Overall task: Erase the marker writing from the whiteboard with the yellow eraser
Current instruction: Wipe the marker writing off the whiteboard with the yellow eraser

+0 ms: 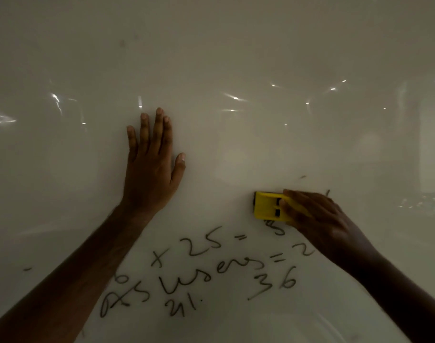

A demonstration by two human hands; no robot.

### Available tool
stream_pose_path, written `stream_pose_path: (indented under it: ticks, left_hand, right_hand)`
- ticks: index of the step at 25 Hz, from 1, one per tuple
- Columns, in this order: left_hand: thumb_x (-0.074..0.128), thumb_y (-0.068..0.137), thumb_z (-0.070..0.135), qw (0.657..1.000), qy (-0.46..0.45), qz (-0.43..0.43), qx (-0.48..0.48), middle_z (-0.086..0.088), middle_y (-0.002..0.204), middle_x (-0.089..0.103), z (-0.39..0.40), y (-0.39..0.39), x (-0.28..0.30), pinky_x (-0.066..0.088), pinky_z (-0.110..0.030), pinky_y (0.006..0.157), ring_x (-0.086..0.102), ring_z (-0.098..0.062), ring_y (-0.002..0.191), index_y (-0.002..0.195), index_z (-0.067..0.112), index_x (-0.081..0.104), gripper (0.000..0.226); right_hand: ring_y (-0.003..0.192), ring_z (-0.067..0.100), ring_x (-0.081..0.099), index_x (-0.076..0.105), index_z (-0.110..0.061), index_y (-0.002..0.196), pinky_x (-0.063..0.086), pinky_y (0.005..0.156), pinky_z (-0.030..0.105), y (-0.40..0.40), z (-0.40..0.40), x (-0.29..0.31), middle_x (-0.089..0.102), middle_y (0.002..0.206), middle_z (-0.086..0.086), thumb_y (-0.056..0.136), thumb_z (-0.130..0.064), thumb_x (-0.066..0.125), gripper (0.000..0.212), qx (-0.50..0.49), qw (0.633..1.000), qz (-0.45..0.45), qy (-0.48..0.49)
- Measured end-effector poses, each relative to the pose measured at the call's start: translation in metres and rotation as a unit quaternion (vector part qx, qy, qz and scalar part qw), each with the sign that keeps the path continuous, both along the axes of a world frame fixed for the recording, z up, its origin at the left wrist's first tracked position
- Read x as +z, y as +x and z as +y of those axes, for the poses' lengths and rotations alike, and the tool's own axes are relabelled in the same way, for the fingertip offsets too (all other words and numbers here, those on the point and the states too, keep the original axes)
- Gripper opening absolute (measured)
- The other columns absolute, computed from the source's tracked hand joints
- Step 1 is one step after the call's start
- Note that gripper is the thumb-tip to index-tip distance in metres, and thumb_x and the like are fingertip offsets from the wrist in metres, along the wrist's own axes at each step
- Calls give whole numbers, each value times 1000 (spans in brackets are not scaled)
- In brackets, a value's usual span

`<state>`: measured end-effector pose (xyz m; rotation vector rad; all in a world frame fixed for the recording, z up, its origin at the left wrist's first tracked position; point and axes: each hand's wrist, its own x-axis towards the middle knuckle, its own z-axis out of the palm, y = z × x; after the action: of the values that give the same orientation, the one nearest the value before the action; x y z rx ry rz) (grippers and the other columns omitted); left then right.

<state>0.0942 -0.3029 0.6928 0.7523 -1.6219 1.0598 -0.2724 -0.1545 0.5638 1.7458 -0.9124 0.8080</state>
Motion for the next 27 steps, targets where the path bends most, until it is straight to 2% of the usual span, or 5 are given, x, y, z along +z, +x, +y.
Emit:
stream_pose_path:
  ticks: [6,14,17,21,27]
  left_hand:
    - [37,111,39,1000,-2,-19,9,-23,180,12,3,-11,1,4,-61,134,9,-46,166,170,-3,16,75]
    - [36,111,40,1000,-3,-18,7,-21,180,10,6,-25,-1,3,-61,135,8,-46,166,171,-2,14,75]
    - [34,111,41,1000,-2,-17,6,-20,181,10,6,-28,-2,3,-61,135,7,-47,166,171,-1,14,75]
    - [32,112,41,1000,-1,-14,10,-20,181,10,6,-36,-1,4,-63,135,5,-47,166,171,-1,14,75]
    - [33,112,40,1000,2,-16,-1,-20,181,11,7,-36,-2,5,-63,134,6,-48,166,171,-1,16,74]
  right_hand:
    - [126,39,60,61,-5,146,53,108,47,-18,-2,54,57,152,18,105,-19,68,43,-28,990,-121,-68]
    - [134,34,62,62,-11,146,56,104,50,-42,11,-12,58,153,13,100,-23,74,49,4,999,-34,2]
    - [131,32,62,63,-15,144,55,105,48,-67,21,-2,59,152,10,101,-29,69,46,-22,994,-110,-8]
    - [127,29,60,66,-16,141,43,110,28,-64,17,40,61,150,4,95,-24,77,48,-34,972,-228,-38]
    - [135,26,60,63,-17,145,51,112,36,-53,17,-26,57,155,4,102,-23,74,45,-4,994,-108,15]
